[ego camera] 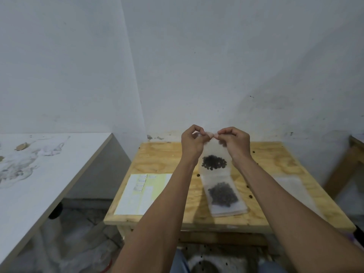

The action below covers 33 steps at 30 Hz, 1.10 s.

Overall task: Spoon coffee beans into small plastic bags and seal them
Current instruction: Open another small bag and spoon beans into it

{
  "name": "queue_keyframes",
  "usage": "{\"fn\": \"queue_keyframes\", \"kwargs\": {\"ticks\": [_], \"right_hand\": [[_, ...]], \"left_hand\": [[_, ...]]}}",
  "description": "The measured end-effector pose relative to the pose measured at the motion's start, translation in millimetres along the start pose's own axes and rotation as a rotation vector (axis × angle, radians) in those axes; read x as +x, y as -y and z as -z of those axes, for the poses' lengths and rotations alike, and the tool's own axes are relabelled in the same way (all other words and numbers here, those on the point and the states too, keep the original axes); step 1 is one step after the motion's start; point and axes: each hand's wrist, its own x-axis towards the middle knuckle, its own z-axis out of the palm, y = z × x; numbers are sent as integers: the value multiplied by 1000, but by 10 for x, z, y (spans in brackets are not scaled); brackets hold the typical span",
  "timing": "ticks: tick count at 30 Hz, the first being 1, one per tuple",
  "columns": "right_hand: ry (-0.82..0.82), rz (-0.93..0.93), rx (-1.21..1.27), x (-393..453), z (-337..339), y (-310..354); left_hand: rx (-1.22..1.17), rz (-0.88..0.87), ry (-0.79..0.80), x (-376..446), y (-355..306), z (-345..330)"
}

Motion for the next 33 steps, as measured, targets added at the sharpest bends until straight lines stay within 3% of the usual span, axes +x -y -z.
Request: {"fn": "queue_keyframes", "kwargs": {"ticks": [8,19,26,33], "right_hand": [[28,-83,34,53,120,-2],[-75,-184,110,156,162,-138],[12,-186,-396,-81,287,-650],[58,-99,-727,-185,248,-934]], "left_hand": [[67,-11,97,45,-1,101],[181,94,117,57,78,58],[474,238,248,-171,471,247],[803,210,248,-271,637,377]]}}
